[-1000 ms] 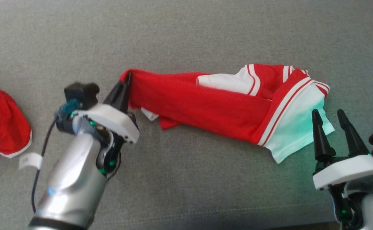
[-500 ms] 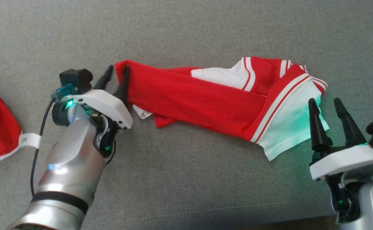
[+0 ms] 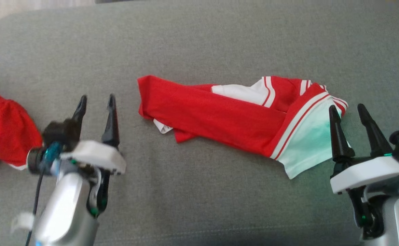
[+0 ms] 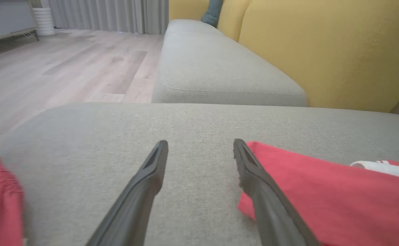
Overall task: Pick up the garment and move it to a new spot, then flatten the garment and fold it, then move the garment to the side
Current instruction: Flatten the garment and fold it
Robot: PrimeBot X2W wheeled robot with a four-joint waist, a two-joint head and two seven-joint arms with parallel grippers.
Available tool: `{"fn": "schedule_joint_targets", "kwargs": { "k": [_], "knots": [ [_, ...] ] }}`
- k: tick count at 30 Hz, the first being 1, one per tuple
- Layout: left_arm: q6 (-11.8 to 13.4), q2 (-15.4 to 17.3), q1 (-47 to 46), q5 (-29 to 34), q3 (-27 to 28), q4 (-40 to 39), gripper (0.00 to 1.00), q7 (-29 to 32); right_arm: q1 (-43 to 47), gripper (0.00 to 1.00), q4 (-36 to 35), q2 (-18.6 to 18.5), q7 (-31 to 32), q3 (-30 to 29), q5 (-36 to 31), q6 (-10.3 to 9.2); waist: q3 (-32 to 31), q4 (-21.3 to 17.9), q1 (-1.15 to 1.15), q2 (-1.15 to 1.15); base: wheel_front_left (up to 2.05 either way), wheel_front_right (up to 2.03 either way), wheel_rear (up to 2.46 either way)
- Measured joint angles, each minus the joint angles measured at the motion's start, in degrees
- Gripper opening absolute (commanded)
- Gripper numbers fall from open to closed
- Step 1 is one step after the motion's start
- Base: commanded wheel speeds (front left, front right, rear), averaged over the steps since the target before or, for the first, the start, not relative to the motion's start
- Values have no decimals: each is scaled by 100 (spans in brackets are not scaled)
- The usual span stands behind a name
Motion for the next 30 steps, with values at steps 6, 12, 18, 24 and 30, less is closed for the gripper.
{"fn": "schedule_joint_targets", "kwargs": {
  "k": [6, 12, 18, 24, 30],
  "knots": [
    [198, 62, 954, 246, 180, -1003, 100, 0, 194, 100, -34, 0, 7, 26, -49, 0, -286, 111, 0, 0, 0, 0, 0],
    [345, 69, 1625, 319, 179, -1497, 100, 0, 471, 100, -65, 0, 15, 52, -69, 0, -527, 178, 0, 0, 0, 0, 0],
    [390, 107, 1781, 315, 170, -1678, 100, 15, 480, 100, -77, 0, 74, 54, -67, 0, -621, 195, 0, 0, 0, 0, 0],
    [400, 127, 1789, 315, 145, -1762, 100, 63, 492, 100, -97, 0, 118, 53, -64, 0, -652, 204, 0, 0, 0, 0, 0],
    [442, 147, 1824, 314, 122, -1802, 100, 66, 593, 100, -102, 0, 141, 53, -63, 0, -635, 207, 0, 0, 0, 0, 0]
  ]
}}
